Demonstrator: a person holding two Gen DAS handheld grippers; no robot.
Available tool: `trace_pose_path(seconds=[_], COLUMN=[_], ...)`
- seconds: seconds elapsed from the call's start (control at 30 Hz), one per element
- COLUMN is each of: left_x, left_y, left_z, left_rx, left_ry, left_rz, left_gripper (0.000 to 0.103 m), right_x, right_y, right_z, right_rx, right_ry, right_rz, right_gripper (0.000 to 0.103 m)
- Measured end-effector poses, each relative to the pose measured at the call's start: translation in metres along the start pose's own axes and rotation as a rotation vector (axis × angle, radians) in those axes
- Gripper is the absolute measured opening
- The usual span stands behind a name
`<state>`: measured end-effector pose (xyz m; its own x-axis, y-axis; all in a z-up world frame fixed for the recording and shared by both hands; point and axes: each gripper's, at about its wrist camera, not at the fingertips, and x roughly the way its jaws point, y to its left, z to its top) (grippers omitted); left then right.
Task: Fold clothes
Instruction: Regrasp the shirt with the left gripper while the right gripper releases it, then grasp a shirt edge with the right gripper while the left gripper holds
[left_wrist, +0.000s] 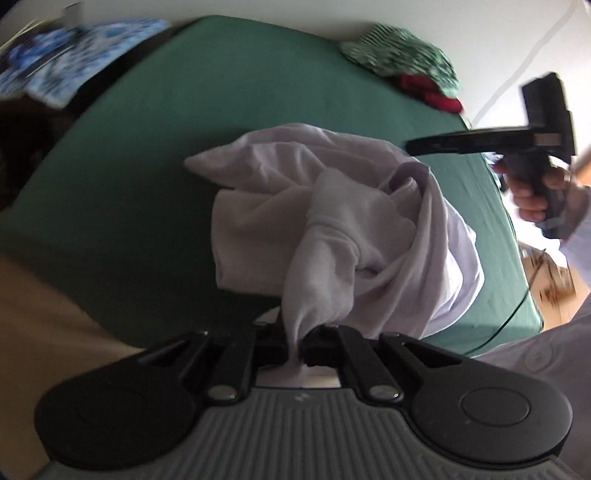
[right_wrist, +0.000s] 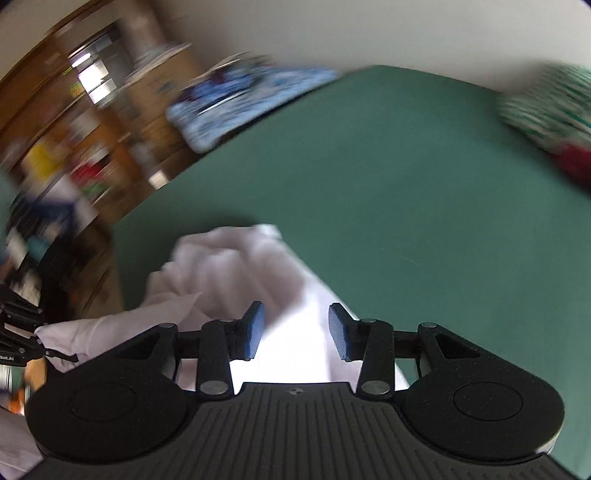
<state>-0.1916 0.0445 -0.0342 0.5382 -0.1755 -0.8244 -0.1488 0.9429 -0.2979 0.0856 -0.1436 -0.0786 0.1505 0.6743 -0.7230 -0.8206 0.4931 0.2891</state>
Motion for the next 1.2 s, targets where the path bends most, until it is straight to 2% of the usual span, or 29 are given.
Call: trace_pose_path(seconds=[0.13,0.23,0.27,0.3,0.4,0.47,0.67,0.73,0.8,0.9,0.97,1.0,1.13,1.2], left_x=[-0.002,-0.006,-0.007,-0.008,-0.012,-0.016,-0.023,-0.016,-0.003,0.016,0.029,0.039,0.096,0.110], left_y=[-0.017,-0.021,-0.022,-0.021,-0.018,-0.012,0.015,0.026,0.038,0.056,0.067,0.074,0.103,0.119], left_z=[-0.009,-0.010,-0.009,-0.007,0.003,0.020,0.101,0.126,0.148,0.182,0.204,0.214,0.218,0.218], left_rx=[-0.028,-0.039,-0.041,-0.041,-0.040,-0.024,0.073,0.106,0.134,0.177,0.206,0.219,0.244,0.244], left_ry=[-0.032,-0.047,-0.055,-0.070,-0.119,-0.172,-0.291,-0.300,-0.292,-0.279,-0.271,-0.251,-0.064,-0.017], left_rz=[0.012,0.020,0.023,0.029,0.046,0.059,0.128,0.120,0.097,0.061,0.038,0.029,0.012,-0.029], left_gripper=[0.000,0.000,0.000,0.000,0.000,0.000,0.000,0.000,0.000,0.001,0.001,0.001,0.001,0.002], right_x=[0.053,0.090,0.099,0.094,0.078,0.048,-0.083,-0.126,-0.166,-0.194,-0.184,-0.174,-0.134,-0.119], right_y=[0.029,0.047,0.053,0.049,0.037,0.012,-0.070,-0.096,-0.097,-0.086,-0.075,-0.069,-0.015,0.010], right_z=[0.024,0.032,0.033,0.037,0.048,0.057,0.039,0.032,0.005,-0.037,-0.064,-0.074,-0.099,-0.091], right_rx=[-0.140,-0.272,-0.304,-0.277,-0.197,-0.119,0.255,0.380,0.475,0.580,0.654,0.684,0.632,0.566], right_ry=[0.072,0.160,0.179,0.164,0.114,0.007,-0.303,-0.406,-0.499,-0.476,-0.384,-0.297,-0.085,-0.116], right_rz=[0.121,0.103,0.088,0.088,0.084,0.004,-0.300,-0.399,-0.468,-0.540,-0.612,-0.637,-0.682,-0.751], right_gripper=[0.042,0.043,0.025,0.003,0.000,0.000,0.000,0.000,0.000,0.005,0.029,0.034,0.032,0.041])
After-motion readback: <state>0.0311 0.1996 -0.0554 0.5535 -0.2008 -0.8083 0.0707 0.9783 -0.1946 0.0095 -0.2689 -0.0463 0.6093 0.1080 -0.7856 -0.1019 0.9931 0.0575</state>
